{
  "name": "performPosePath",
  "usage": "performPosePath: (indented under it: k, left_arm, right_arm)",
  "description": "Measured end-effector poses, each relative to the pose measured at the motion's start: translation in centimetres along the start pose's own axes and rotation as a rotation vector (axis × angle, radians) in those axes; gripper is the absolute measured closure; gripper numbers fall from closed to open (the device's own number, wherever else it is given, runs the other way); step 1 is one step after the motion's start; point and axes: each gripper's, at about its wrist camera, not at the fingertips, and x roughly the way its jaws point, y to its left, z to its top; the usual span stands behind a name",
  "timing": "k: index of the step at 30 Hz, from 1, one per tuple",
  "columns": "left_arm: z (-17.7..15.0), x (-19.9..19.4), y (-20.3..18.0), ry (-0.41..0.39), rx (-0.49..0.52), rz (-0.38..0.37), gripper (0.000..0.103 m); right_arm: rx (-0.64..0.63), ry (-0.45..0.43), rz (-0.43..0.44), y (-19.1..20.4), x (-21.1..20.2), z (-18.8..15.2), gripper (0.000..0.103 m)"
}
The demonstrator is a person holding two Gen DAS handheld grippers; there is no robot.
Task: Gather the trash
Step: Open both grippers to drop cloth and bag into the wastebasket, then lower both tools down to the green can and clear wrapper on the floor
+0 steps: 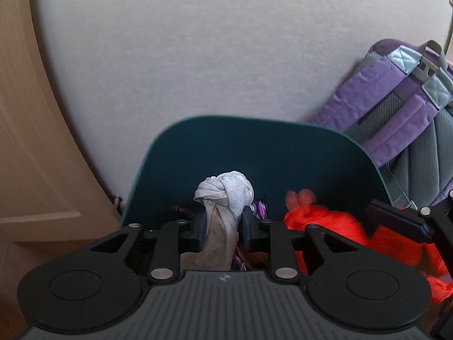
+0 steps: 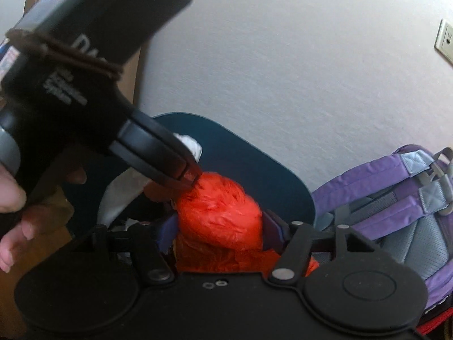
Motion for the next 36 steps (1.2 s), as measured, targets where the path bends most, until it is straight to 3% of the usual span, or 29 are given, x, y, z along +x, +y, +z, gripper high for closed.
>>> performPosePath:
  k: [3, 4, 5, 7, 14, 22, 33, 36]
  left_arm:
    - [-0.5, -0.7, -0.1, -0.008, 0.025, -0.019, 0.072]
    - [-0.6, -1.2, -0.3, -0.012, 0.031, -0.018, 0.063]
    - [-0.8, -1.7, -0.4, -0.018, 0.033, -0.017, 0.045]
    - [-0.9, -3.1, -0.6, -0.058, 0.037, -0.028, 0.031]
    - [-1.6, -7.5, -1.3, -0.106, 0.038, -0.046, 0.031]
    - [-4.6, -14.0, -2.5, -0.159, 0.093, -0.046, 0.028]
    - [-11.4, -21.5, -4.1, -0.186, 0.151, -0.067, 0.027]
    - [-14.0, -22.3, -4.5, -0.182, 0.173, -0.087, 0.023]
  right_arm:
    - [-0.004, 0.006, 0.013, 0.2, -0.6, 0.0, 0.027]
    - [-0.011, 0.005, 0.009, 0.3, -0.8, 0.1, 0.023]
    - [-0.018, 0.002, 0.005, 0.4, -1.1, 0.0, 0.023]
    - [-0.020, -0.004, 0.002, 0.4, -1.8, 0.0, 0.023]
    - [0.000, -0.031, -0.006, -0.4, -6.1, -0.4, 0.019]
    - [0.096, -0.060, 0.001, -1.6, -12.9, -2.1, 0.014]
    - [0.191, -0.055, 0.006, -0.9, -21.5, -6.2, 0.010]
    - [0.214, -0.036, 0.013, -0.5, -22.8, -8.2, 0.008]
